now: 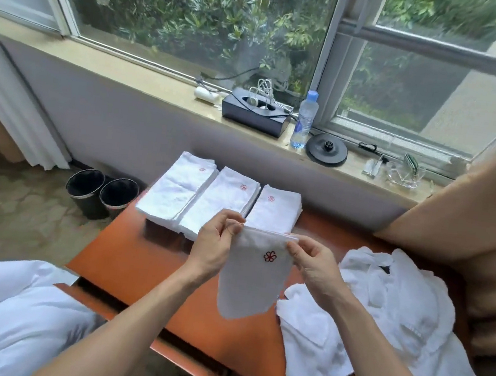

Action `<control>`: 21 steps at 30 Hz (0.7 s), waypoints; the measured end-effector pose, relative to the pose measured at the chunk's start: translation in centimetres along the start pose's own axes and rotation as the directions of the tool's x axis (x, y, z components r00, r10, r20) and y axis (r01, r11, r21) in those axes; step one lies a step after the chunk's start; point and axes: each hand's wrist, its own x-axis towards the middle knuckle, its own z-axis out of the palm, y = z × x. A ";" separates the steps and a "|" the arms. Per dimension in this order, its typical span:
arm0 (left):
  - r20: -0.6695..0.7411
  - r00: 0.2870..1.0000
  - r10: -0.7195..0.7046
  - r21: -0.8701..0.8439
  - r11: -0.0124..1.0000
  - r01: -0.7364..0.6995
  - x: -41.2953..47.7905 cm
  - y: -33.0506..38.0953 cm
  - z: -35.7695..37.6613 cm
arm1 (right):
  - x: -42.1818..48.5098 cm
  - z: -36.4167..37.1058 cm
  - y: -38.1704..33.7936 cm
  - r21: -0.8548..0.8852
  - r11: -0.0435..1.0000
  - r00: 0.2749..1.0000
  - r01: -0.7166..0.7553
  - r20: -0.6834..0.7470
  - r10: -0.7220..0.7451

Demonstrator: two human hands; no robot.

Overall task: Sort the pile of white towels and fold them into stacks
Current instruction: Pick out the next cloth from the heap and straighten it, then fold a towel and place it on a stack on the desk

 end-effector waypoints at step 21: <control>0.327 0.938 0.111 0.042 0.990 -0.132 18.2 -1.2 -1.8 | 8.8 4.3 -3.3 -0.279 0.956 0.915 0.091 -0.356 -0.190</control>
